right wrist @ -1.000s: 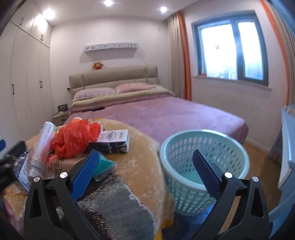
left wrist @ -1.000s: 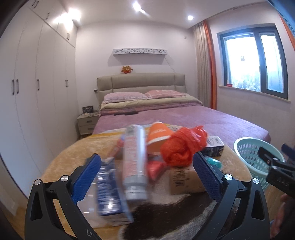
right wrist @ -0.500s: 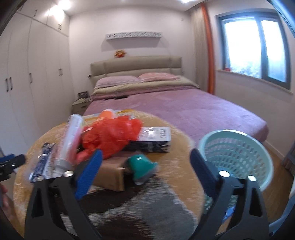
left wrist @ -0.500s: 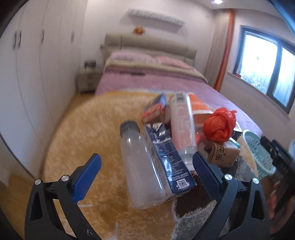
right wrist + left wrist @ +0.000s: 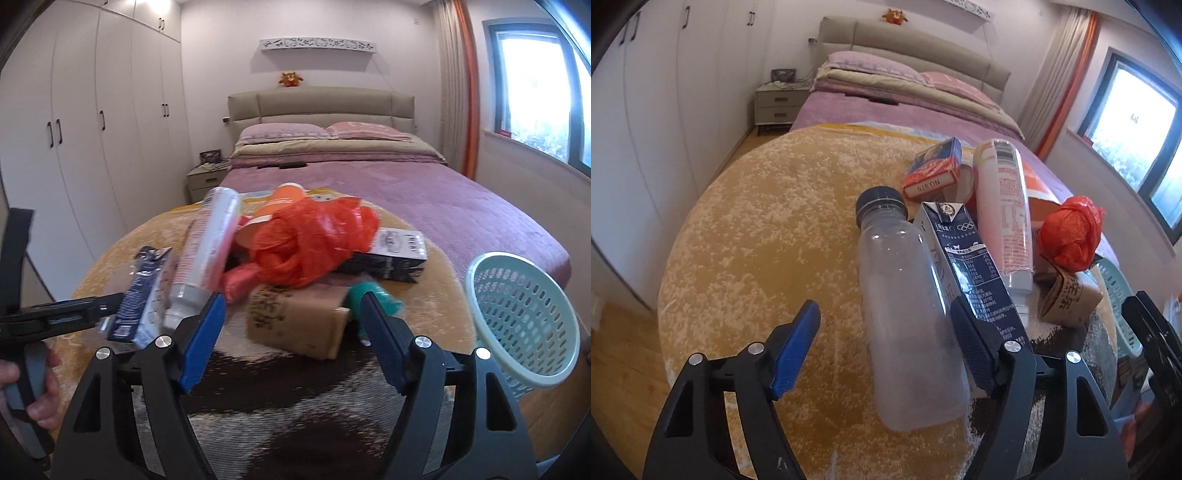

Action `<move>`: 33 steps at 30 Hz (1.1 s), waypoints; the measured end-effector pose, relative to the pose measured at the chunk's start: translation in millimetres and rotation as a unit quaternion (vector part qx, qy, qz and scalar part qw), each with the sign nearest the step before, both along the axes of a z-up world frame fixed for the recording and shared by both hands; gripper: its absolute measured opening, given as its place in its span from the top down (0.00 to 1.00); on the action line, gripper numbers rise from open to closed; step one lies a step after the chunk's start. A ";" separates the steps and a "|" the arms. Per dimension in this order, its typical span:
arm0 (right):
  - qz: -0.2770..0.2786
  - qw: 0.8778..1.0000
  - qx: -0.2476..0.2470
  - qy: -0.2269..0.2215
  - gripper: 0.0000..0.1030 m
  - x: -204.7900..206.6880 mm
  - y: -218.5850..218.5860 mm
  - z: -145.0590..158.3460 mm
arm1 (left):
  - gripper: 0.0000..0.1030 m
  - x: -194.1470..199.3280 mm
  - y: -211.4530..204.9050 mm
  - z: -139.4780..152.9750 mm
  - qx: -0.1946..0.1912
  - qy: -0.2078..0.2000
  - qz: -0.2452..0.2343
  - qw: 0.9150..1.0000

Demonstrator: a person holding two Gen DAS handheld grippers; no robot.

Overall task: Collect trash
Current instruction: 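Grasp the clear plastic bottle with left gripper while right gripper grasps brown paper cup, then carry the brown paper cup into the blue basket and open the right gripper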

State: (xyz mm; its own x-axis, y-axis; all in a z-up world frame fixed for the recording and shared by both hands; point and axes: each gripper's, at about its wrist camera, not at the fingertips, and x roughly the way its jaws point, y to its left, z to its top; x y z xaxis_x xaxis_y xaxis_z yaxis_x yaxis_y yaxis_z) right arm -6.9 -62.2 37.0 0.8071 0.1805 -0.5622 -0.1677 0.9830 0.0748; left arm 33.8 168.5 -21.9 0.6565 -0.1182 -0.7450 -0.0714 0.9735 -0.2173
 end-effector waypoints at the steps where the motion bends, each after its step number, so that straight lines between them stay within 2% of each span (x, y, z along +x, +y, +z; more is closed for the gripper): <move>1: 0.001 1.000 -0.001 0.000 0.31 -1.3 2.1 0.4 | 0.32 5.2 -1.2 0.3 0.004 0.001 -0.003 1.000; 2: 0.000 1.000 -0.002 -0.001 0.31 -2.6 2.4 0.9 | 0.32 6.7 -2.3 0.9 0.007 0.001 -0.003 1.000; 4: -0.001 1.000 -0.006 -0.002 0.31 -4.2 1.8 1.4 | 0.43 9.9 -3.3 0.9 0.014 0.006 -0.004 1.000; 7: -0.010 1.000 -0.007 0.005 0.31 -0.9 -3.4 0.3 | 0.53 13.4 -5.9 -4.6 0.016 0.016 -0.019 1.000; 13: -0.024 0.999 -0.009 0.023 0.31 10.5 -14.7 -8.8 | 0.55 -0.7 5.2 -7.1 -0.003 -0.002 -0.016 1.000; 19: -0.036 0.998 0.002 0.060 0.31 31.6 -28.9 -26.5 | 0.55 -10.0 20.2 -9.1 -0.008 -0.017 -0.003 1.000; 26: -0.022 0.995 0.022 0.096 0.31 51.7 -27.8 -38.7 | 0.55 -11.7 23.3 -12.2 -0.012 -0.036 0.003 0.999; 28: -0.010 0.993 0.039 0.110 0.40 55.7 -27.4 -42.0 | 0.55 -10.5 22.3 -12.3 -0.008 -0.038 0.003 0.999; 30: 0.004 0.992 0.045 0.114 0.57 55.3 -24.2 -41.5 | 0.55 -10.1 21.7 -11.8 -0.007 -0.040 0.003 0.999; 33: 0.030 0.993 0.042 0.109 0.63 46.5 -13.4 -37.0 | 0.55 -10.1 22.4 -12.0 -0.008 -0.041 0.004 0.999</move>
